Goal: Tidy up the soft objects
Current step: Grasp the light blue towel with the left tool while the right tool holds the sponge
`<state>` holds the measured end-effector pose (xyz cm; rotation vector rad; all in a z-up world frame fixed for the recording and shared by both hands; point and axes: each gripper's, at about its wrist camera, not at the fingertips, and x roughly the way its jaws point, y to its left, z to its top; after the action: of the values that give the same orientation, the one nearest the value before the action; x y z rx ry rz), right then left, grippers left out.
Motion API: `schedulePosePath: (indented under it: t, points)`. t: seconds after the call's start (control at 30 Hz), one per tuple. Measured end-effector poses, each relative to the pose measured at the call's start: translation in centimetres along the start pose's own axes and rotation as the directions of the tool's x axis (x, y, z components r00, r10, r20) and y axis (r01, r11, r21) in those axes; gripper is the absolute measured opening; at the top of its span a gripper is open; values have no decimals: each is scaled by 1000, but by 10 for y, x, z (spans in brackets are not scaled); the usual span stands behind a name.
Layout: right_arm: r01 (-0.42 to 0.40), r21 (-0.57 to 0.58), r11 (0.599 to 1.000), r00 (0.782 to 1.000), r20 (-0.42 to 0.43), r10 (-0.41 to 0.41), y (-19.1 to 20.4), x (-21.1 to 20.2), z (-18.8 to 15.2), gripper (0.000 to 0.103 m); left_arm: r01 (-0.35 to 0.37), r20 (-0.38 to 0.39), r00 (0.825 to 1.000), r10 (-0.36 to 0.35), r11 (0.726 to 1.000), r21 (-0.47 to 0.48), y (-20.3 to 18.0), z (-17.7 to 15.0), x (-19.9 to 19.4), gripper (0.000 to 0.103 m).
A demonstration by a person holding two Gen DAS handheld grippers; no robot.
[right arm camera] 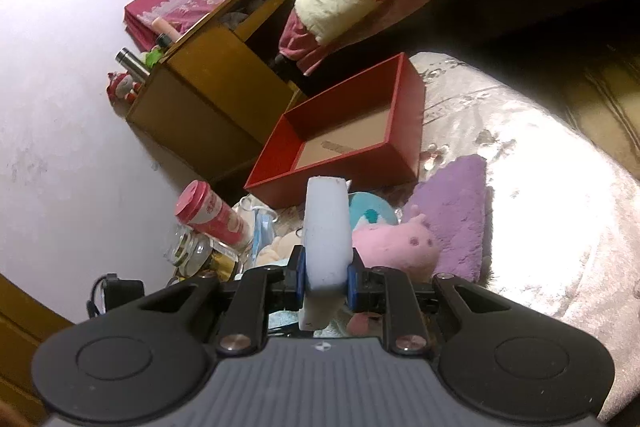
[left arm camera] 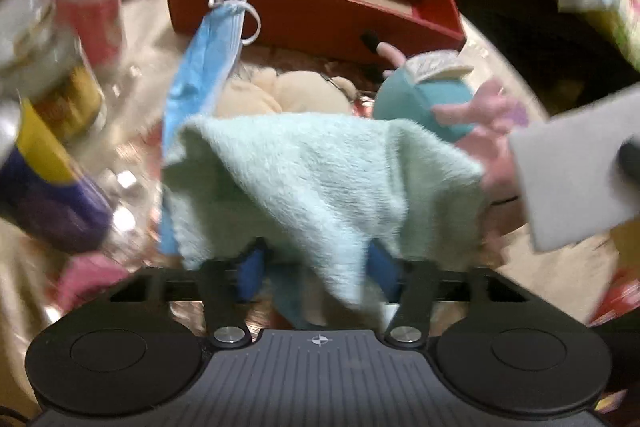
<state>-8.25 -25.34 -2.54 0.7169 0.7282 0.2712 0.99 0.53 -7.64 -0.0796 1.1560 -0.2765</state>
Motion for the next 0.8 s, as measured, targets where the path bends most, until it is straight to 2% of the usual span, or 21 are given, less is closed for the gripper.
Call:
schedulePosePath:
  t: [0.03,0.1,0.23,0.37,0.53,0.6,0.7,0.8]
  points:
    - [-3,4,1000,1000,2,3,-1,0,0,0,30,-4,1000,-31,999,-34,5,1,-2,36]
    - [-1,3,1000,1000,8,1,-1,-1,1,0,38,-1,999,-39,998,-53,8,2,-5,33]
    - [1,-5,1000,1000,5,-1,2,2,0,0,17,19,1000,-17,1000,-26,3,2,-15,30]
    - [8,-7,1000,1000,13,-8,1,1,0,0,26,75,997,-26,1000,-6,1,3,-34,28]
    - [9,-2,1000,1000,12,-9,2,3,0,0,147,131,982,-139,988,-52,7,8,-57,18]
    - [5,-5,1000,1000,12,-5,3,4,0,0,146,144,980,-139,988,-42,6,10,-59,18]
    - [4,-10,1000,1000,9,-3,5,5,0,0,108,84,991,-103,993,-51,5,11,-41,16]
    - [-1,-13,1000,1000,13,1,6,5,0,0,154,8,988,-154,983,-101,9,12,-26,14]
